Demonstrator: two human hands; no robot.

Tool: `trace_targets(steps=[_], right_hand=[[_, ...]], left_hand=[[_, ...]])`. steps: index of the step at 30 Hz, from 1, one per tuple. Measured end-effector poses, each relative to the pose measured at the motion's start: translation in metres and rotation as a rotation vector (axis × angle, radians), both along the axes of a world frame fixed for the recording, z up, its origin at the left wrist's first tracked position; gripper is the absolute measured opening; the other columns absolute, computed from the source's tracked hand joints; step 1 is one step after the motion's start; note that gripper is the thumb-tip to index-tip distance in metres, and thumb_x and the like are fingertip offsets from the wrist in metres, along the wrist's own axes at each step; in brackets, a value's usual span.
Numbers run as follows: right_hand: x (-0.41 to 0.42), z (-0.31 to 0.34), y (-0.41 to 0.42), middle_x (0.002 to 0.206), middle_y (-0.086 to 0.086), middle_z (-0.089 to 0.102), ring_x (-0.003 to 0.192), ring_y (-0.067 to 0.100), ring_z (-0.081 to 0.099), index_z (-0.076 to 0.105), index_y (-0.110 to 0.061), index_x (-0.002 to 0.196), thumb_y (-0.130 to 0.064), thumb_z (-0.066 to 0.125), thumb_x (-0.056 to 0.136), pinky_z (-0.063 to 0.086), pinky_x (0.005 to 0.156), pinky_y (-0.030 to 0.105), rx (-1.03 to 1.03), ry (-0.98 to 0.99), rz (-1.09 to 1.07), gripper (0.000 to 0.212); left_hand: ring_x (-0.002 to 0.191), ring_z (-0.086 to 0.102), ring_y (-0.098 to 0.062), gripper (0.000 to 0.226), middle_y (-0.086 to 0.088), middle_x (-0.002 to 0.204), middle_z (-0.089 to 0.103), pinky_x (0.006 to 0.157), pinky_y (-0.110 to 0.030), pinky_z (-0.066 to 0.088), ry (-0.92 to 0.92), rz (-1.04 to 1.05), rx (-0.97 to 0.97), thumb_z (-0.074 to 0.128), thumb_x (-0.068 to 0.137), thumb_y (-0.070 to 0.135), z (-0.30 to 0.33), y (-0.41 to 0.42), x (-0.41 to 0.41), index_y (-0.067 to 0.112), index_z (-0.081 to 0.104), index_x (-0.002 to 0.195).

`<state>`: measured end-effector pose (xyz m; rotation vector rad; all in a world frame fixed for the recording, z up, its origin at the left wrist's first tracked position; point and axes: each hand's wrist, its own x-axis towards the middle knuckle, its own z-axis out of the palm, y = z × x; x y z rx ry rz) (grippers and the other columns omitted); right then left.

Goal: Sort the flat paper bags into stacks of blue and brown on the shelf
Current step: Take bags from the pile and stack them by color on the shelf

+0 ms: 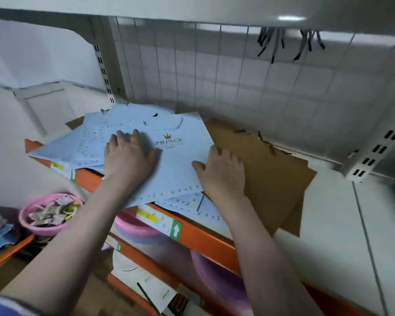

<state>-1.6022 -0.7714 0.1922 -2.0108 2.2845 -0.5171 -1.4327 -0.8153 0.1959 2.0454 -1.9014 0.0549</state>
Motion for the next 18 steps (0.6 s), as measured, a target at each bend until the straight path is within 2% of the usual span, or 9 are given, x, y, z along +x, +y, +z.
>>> trace_targets(steps=[3,6,12,16,18], right_hand=[[0.004,-0.002,-0.004,0.129,0.015,0.048,0.118,0.030,0.042,0.035,-0.006,0.136,-0.050,0.034,0.097,0.033,0.097,0.037,0.056,0.053,-0.011,0.059],[0.004,-0.001,-0.005,0.122,0.014,0.050,0.113,0.029,0.042,0.039,-0.008,0.129,-0.052,0.037,0.096,0.033,0.093,0.035,0.045,0.047,-0.030,0.055],[-0.002,0.007,0.001,0.123,0.012,0.043,0.110,0.027,0.040,0.036,-0.009,0.134,-0.050,0.055,0.088,0.032,0.091,0.033,0.012,-0.202,-0.081,0.064],[-0.005,0.008,0.017,0.120,0.011,0.041,0.104,0.030,0.050,0.039,-0.006,0.133,-0.045,0.062,0.084,0.035,0.075,0.029,-0.056,-0.386,-0.156,0.066],[-0.006,0.009,0.031,0.117,0.010,0.042,0.102,0.030,0.051,0.042,-0.008,0.129,-0.045,0.061,0.084,0.036,0.074,0.029,-0.081,-0.413,-0.180,0.061]], left_hand=[[0.121,0.041,-0.042,0.071,-0.026,0.128,0.043,0.098,-0.045,0.035,0.029,0.055,0.088,0.041,0.090,0.060,-0.003,-0.014,0.000,0.002,0.036,0.130],[0.118,0.044,-0.041,0.073,-0.026,0.125,0.048,0.095,-0.045,0.036,0.028,0.077,0.067,0.044,0.087,0.062,-0.006,-0.020,-0.002,0.001,0.040,0.126],[0.116,0.040,-0.042,0.073,-0.028,0.122,0.047,0.095,-0.045,0.034,0.312,0.051,-0.047,0.071,0.076,0.047,0.003,-0.025,0.004,0.001,0.044,0.126],[0.111,0.042,-0.038,0.059,-0.026,0.114,0.053,0.091,-0.043,0.033,0.390,-0.004,-0.170,0.075,0.073,0.039,0.005,-0.018,0.006,0.002,0.049,0.111],[0.110,0.043,-0.037,0.054,-0.025,0.112,0.054,0.091,-0.042,0.034,0.429,-0.042,-0.199,0.075,0.073,0.036,0.007,-0.006,0.005,0.002,0.051,0.107]])
